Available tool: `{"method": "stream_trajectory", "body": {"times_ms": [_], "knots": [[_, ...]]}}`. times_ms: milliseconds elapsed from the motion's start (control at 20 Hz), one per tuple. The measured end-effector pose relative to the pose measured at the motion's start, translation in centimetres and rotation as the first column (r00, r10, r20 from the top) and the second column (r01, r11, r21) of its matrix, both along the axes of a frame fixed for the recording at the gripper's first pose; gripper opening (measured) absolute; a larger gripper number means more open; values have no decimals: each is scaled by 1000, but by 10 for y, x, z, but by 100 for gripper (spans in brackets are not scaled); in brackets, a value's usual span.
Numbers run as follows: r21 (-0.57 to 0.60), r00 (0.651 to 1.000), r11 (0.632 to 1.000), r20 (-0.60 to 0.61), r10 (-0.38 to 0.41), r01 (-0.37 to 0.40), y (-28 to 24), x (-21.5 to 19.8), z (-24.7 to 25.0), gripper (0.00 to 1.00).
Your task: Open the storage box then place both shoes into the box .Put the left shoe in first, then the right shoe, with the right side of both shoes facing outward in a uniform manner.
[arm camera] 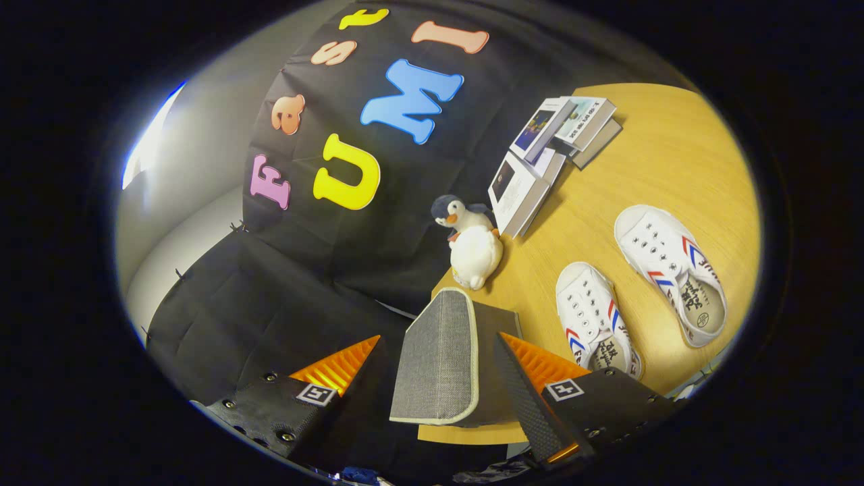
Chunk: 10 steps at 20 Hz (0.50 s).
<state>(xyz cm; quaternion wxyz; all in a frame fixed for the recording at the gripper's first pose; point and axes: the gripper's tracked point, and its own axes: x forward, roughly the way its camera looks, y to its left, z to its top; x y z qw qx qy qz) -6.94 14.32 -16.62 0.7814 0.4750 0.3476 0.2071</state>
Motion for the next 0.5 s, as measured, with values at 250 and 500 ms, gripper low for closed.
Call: {"method": "stream_trajectory", "body": {"times_ms": [250, 500], "knots": [[74, 994, 996, -93, 63, -56, 28, -11, -25, 97], [134, 978, 986, -172, 119, -96, 52, -19, -45, 97]]}}
